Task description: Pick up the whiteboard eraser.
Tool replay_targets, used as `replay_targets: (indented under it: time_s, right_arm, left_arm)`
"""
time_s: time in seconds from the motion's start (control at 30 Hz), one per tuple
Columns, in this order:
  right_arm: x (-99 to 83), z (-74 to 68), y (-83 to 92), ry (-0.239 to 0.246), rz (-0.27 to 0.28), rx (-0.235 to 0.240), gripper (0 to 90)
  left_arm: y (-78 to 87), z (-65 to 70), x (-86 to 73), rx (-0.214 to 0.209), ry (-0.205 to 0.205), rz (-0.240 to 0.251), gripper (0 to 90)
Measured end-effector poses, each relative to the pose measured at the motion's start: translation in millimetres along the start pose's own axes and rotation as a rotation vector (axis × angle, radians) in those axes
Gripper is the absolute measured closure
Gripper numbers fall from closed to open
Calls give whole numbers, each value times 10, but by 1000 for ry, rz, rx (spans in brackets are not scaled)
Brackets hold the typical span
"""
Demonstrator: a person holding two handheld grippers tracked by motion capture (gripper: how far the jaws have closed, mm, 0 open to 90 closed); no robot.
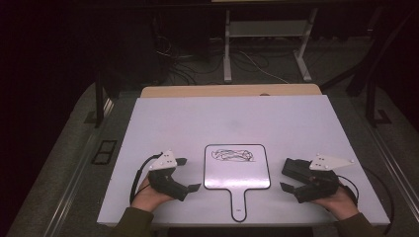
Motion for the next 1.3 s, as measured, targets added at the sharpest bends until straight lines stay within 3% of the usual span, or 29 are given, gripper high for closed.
replay_targets:
  time_s: [0.4, 0.77, 0.93, 1.1, 1.3]
  right_arm:
    - [32, 11, 25, -3, 1, 13, 0]
    - [96, 35, 66, -5, -1, -3, 0]
    - [103, 42, 51, -3, 3, 18, 0]
    - [121, 86, 66, -17, 7, 18, 0]
    - [168, 155, 122, 4, 10, 5, 0]
  left_arm:
    - [-7, -7, -6, -4, 13, 0, 0]
    - [6, 7, -13, 0, 4, -10, 0]
    - [-2, 0, -16, 3, 7, -10, 0]
    - [-3, -15, -14, 5, 11, -7, 0]
    - [13, -19, -24, 8, 7, -11, 0]
Point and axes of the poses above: each handheld gripper's, and its own axes: y roughly backward along the jaws, x roughly out of its top, z roughly to its right, the point moved 10 cm from there along -y, roughly forward along the jaws, and after that the axes turned 6 degrees about z, right-handed, at the moved point
